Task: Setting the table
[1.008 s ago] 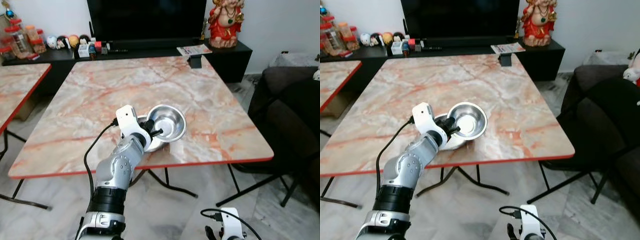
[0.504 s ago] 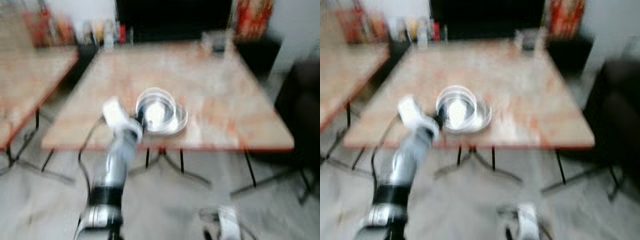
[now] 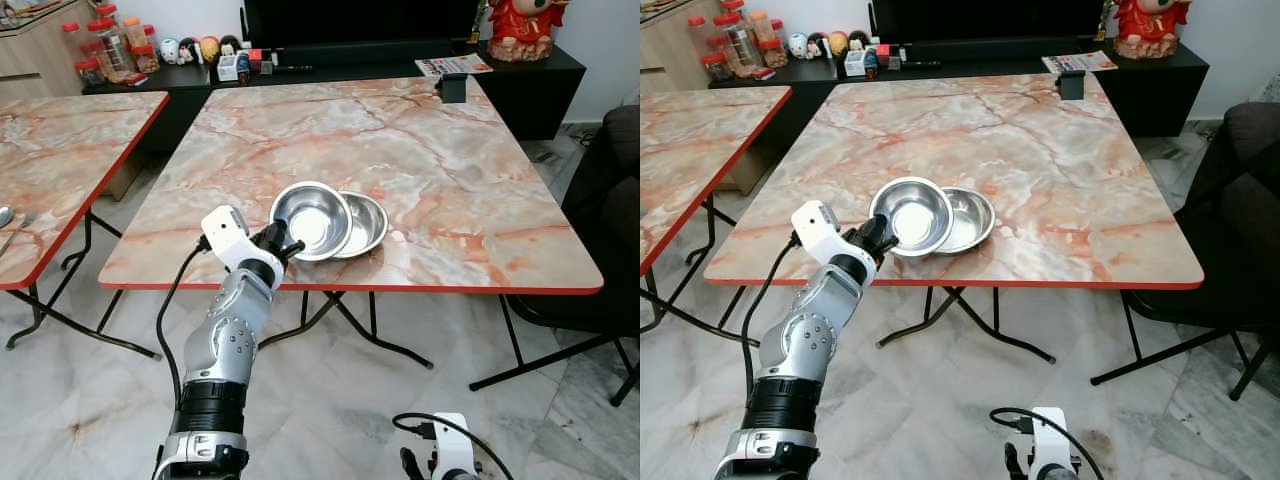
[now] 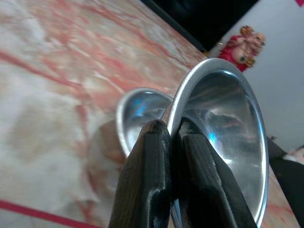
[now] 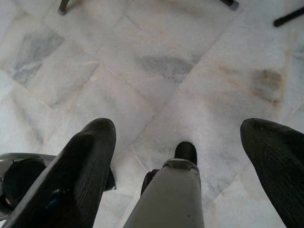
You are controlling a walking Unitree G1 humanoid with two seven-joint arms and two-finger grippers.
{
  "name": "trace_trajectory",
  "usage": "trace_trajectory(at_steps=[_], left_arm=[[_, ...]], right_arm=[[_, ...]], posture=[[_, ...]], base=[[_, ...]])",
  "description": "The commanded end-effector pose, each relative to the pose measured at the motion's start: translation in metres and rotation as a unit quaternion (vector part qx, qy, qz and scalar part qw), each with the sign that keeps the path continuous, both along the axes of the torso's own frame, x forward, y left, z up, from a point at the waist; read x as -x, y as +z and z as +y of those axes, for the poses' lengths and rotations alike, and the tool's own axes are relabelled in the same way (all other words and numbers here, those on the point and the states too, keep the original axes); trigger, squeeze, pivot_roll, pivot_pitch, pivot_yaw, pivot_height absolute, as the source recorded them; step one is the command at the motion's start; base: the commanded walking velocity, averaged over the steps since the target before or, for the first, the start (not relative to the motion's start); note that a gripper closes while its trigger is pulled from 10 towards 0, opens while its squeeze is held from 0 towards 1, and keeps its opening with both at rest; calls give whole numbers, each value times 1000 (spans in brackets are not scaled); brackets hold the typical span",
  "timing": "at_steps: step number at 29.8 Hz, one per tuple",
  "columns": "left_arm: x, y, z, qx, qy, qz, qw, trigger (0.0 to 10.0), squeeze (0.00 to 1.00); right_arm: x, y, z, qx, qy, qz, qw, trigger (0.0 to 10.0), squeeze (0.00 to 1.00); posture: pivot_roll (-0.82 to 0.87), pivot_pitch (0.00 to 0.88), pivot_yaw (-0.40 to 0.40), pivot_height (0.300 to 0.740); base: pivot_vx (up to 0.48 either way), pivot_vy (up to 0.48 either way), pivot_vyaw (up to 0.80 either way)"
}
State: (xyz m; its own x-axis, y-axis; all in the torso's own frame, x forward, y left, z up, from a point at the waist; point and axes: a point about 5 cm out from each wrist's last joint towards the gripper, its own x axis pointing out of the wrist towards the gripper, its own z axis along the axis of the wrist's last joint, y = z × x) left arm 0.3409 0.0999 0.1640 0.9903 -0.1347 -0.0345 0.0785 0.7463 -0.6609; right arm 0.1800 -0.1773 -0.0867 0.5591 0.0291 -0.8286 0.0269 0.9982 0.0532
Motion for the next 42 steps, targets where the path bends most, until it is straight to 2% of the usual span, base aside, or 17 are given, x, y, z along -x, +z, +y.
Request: trace_trajectory(at_steps=[1, 42], left_arm=[[-3, 10, -3, 2, -3, -18, 1000, 10000, 0], [-5, 13, -10, -4, -29, -31, 999, 10000, 0]], right_arm=[[-1, 0, 2, -5, -9, -1, 1000, 10000, 0], [-4, 2, 2, -3, -15, -6, 1000, 10000, 0]], posture=[[-209, 0, 74, 740], [-210, 0, 83, 740]], base=[[0, 0, 0], [275, 0, -38]])
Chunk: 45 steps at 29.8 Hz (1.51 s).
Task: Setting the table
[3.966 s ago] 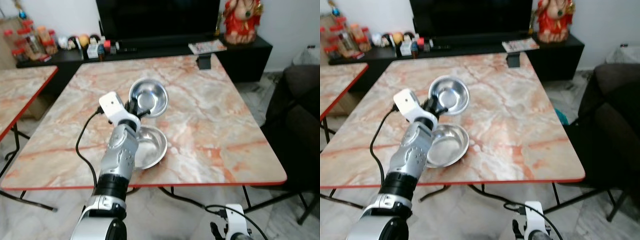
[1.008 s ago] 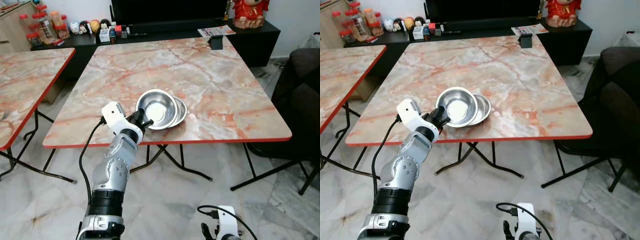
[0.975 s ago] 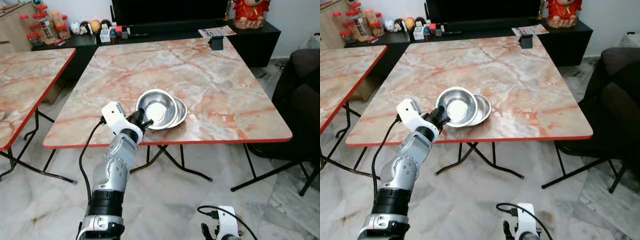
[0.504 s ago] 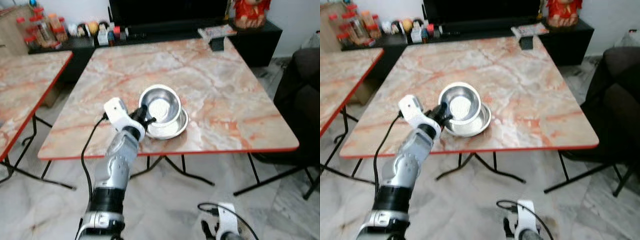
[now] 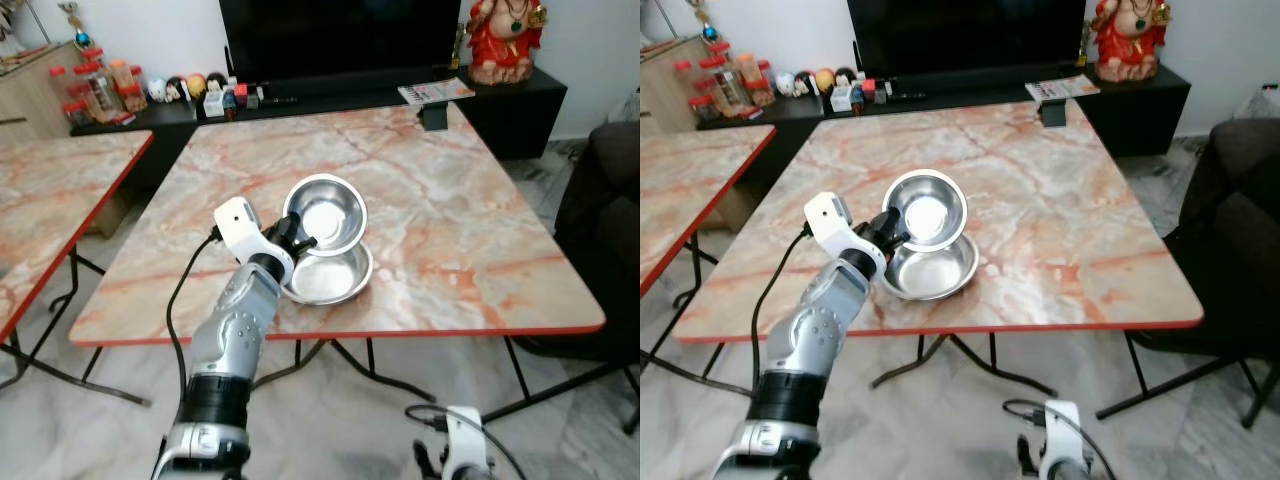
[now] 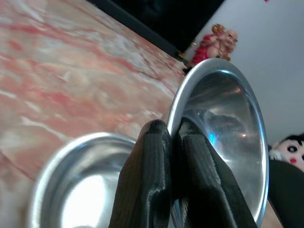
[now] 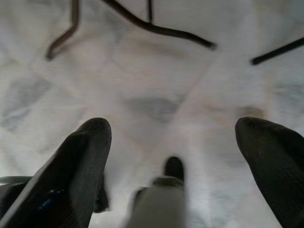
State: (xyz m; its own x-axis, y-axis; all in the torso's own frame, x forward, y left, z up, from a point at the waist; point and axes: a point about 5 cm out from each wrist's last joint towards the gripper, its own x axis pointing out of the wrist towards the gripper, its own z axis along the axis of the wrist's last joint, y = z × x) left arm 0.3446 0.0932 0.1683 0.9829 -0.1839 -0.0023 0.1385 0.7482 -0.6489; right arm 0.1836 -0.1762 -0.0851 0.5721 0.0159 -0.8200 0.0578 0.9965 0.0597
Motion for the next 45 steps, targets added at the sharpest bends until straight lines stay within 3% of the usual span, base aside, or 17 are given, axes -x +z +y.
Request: trace_trajectory(at_steps=[1, 17, 26, 32, 41, 45], left_arm=[[-1, 8, -4, 1, -4, -14, 1000, 10000, 0], [2, 5, -6, -2, -17, -9, 1000, 10000, 0], [13, -11, -6, 1, -46, 30, 998, 10000, 0], [13, -13, -5, 14, -52, 52, 997, 10000, 0], [19, -15, -25, 20, -122, 71, 990, 10000, 0], [15, -16, -36, -1, -144, 87, 986, 10000, 0]], right_arm=[[0, 0, 1, -1, 1, 1, 1000, 10000, 0], [2, -1, 0, 1, 4, 4, 1000, 10000, 0], [3, -1, 0, 2, 9, 6, 1000, 10000, 0], [5, -2, 2, 0, 10, 8, 1000, 10000, 0], [6, -3, 4, -3, 7, 9, 1000, 10000, 0], [7, -3, 4, -3, 6, 10, 1000, 10000, 0]], posture=[[-210, 0, 83, 740], [-204, 0, 73, 740], [-195, 0, 68, 740], [-193, 0, 71, 740], [-204, 0, 83, 740], [-208, 0, 88, 740]], base=[[307, 0, 0], [310, 0, 0], [57, 0, 0], [0, 0, 0], [0, 0, 0], [0, 0, 0]])
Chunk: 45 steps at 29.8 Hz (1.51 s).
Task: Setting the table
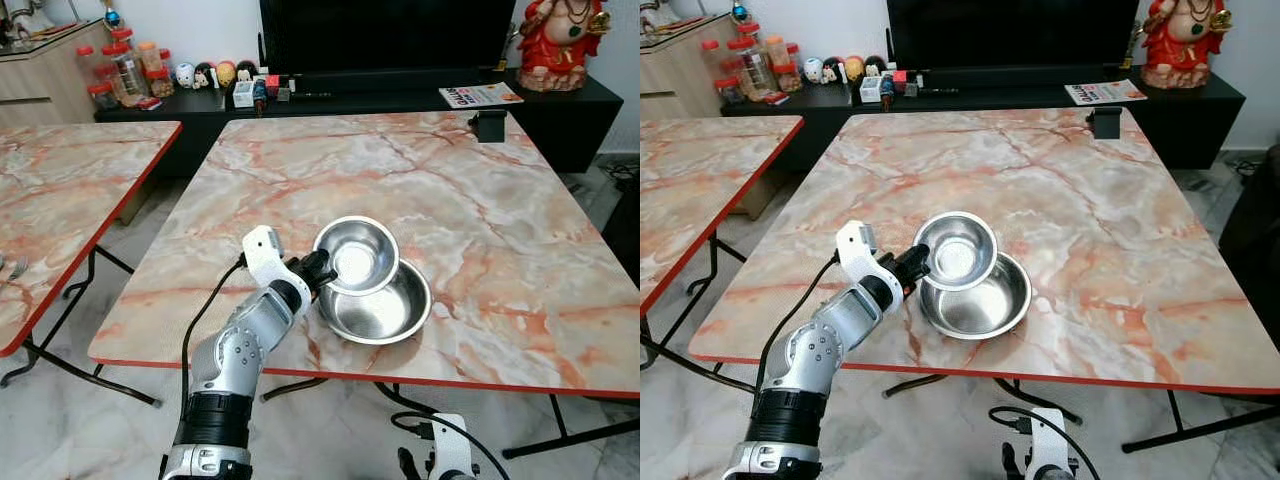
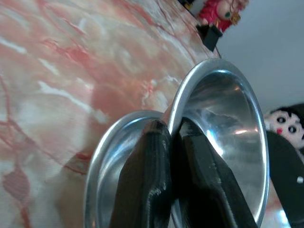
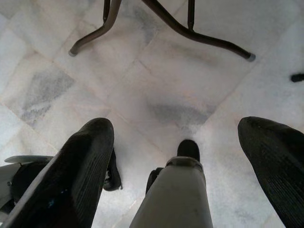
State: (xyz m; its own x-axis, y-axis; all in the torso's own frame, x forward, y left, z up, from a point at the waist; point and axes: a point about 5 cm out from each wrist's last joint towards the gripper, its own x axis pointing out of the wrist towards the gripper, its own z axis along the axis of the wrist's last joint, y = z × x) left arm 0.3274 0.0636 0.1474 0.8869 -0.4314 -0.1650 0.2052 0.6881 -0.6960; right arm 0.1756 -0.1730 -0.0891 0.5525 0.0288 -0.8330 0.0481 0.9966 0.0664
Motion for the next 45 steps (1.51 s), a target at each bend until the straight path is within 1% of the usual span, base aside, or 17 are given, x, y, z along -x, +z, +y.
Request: trace_trajectory(at_steps=[1, 3, 4, 7, 12, 16, 22, 25, 32, 34, 43, 44, 45], left_arm=[[-3, 6, -7, -12, -18, -2, 1000, 10000, 0], [-3, 5, -9, -28, -26, 0, 999, 10000, 0], [-1, 3, -11, -38, -39, 4, 999, 10000, 0], [1, 1, -12, -56, -54, 6, 997, 10000, 0], [1, -4, -8, -85, -47, 22, 995, 10000, 0], [1, -5, -7, -92, -49, 25, 994, 10000, 0], [4, -8, -8, -102, -66, 37, 992, 10000, 0], [5, -9, -9, -104, -73, 35, 991, 10000, 0], [5, -13, -13, -107, -75, 41, 991, 10000, 0], [5, -13, -13, -109, -74, 42, 990, 10000, 12], [3, -15, -11, -121, -69, 45, 989, 10000, 4], [3, -15, -11, -122, -69, 45, 989, 10000, 31], [3, -16, -11, -122, -69, 45, 989, 10000, 31]], right_arm=[[-1, 1, 1, 1, 0, -2, 1000, 10000, 0], [-2, 1, 1, 0, -2, -3, 1000, 10000, 0], [-2, 1, 1, 0, -4, -3, 1000, 10000, 0], [-2, 1, 1, 0, -4, -3, 1000, 10000, 0], [-2, 1, 2, -1, -5, -3, 1000, 10000, 0], [-2, 1, 2, -2, -6, -3, 1000, 10000, 0], [-1, 0, 2, -3, -8, -2, 1000, 10000, 0], [-1, 0, 2, -2, -8, -2, 1000, 10000, 0], [-1, 0, 2, -2, -8, -1, 1000, 10000, 0], [-1, 0, 2, -2, -8, -1, 1000, 10000, 0], [-1, 0, 2, -3, -9, -1, 1000, 10000, 0], [-1, 0, 2, -3, -9, -1, 1000, 10000, 0], [-1, 0, 2, -3, -9, -1, 1000, 10000, 0]], posture=[[-209, 0, 89, 740], [-211, 0, 91, 740], [-212, 0, 93, 740], [-210, 0, 93, 740], [-207, 0, 96, 740], [-208, 0, 99, 740], [-210, 0, 102, 740], [-210, 0, 102, 740], [-213, 0, 101, 740], [-213, 0, 101, 740], [-214, 0, 102, 740], [-214, 0, 102, 740], [-214, 0, 102, 740]], base=[[0, 0, 0], [0, 0, 0], [0, 0, 0], [0, 0, 0], [0, 0, 0], [0, 0, 0], [0, 0, 0], [0, 0, 0], [0, 0, 0], [0, 0, 0], [0, 0, 0], [0, 0, 0], [0, 0, 0]])
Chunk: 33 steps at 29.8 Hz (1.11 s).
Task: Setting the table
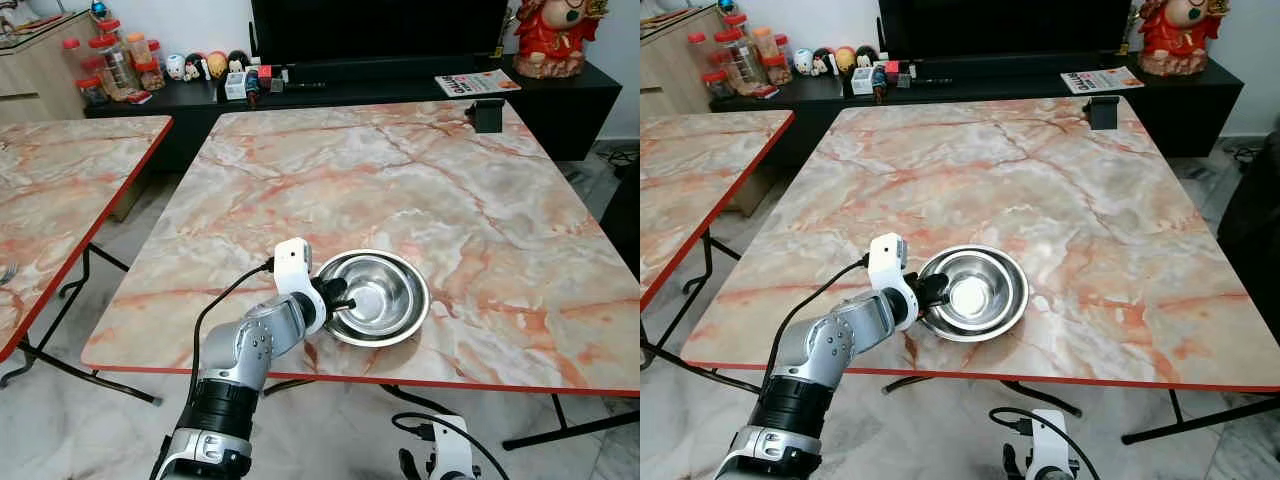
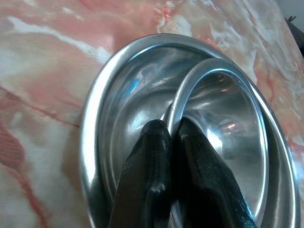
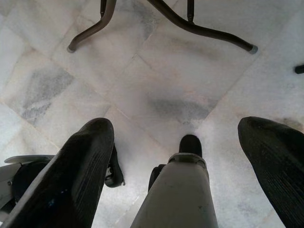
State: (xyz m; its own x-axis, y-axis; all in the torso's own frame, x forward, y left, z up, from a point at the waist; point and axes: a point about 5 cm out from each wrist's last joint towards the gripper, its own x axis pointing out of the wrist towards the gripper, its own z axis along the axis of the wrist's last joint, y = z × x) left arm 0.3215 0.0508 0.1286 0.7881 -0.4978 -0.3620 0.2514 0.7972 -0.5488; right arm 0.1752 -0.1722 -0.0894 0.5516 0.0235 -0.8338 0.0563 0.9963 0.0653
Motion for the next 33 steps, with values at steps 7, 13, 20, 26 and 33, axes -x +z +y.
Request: trace_trajectory(at_steps=[7, 13, 20, 26, 33], left_arm=[[-3, 4, 0, -11, 1, -14, 1000, 10000, 0], [-3, 6, 1, -16, -1, -19, 1000, 10000, 0], [-6, 12, 3, -50, -5, -47, 998, 10000, 0], [-11, 26, 10, -166, -35, -123, 978, 10000, 0], [-18, 46, 18, -222, -31, -188, 956, 10000, 0]], right_arm=[[-1, 0, 2, -4, -5, -2, 1000, 10000, 0], [-1, 0, 2, -4, -6, -2, 1000, 10000, 0], [-2, 1, 2, -4, -6, -3, 1000, 10000, 0], [-3, 1, 3, -5, -5, -4, 1000, 10000, 0], [-4, 2, 3, -6, -5, -6, 1000, 10000, 0]], posture=[[-215, 0, 103, 740], [-214, 0, 104, 740], [-215, 0, 105, 740], [-211, 0, 104, 740], [-211, 0, 106, 740]], base=[[0, 0, 0], [0, 0, 0], [0, 0, 0], [0, 0, 0], [0, 0, 0]])
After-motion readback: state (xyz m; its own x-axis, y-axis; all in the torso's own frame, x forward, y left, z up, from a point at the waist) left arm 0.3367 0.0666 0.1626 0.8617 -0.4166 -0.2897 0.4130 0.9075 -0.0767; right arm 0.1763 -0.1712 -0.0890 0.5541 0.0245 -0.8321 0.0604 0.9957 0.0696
